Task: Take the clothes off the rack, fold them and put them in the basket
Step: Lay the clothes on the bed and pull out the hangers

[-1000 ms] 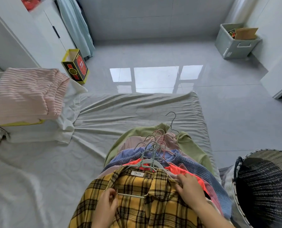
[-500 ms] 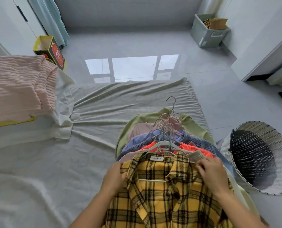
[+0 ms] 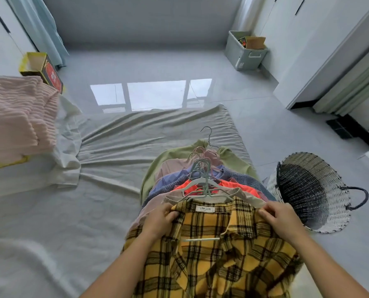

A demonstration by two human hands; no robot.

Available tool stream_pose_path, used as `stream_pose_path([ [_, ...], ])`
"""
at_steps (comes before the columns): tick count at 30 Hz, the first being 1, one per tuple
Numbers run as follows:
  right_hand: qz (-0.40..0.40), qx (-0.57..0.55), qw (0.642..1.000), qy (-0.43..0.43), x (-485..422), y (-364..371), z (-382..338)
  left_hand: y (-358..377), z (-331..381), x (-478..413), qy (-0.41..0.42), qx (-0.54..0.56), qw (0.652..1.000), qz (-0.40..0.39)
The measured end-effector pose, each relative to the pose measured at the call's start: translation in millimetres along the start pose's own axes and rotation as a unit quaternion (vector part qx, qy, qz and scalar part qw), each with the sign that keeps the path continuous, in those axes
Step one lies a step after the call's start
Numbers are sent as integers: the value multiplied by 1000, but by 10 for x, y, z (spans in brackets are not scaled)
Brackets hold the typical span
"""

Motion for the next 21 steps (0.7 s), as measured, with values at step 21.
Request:
stream_pose_path([
  [21,-98,-47,990,-91,409,418,-445,-180,-115,684,-6,-25,995,97],
])
Point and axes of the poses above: each hand's wrist, its own x-axis away from the middle knuckle, its own y-axis out of the palm, z = x × y, the point moved 10 cm from there along -x, towards the middle knuckle, and after that the axes turned 15 degrees about x, right-handed, at the moved point
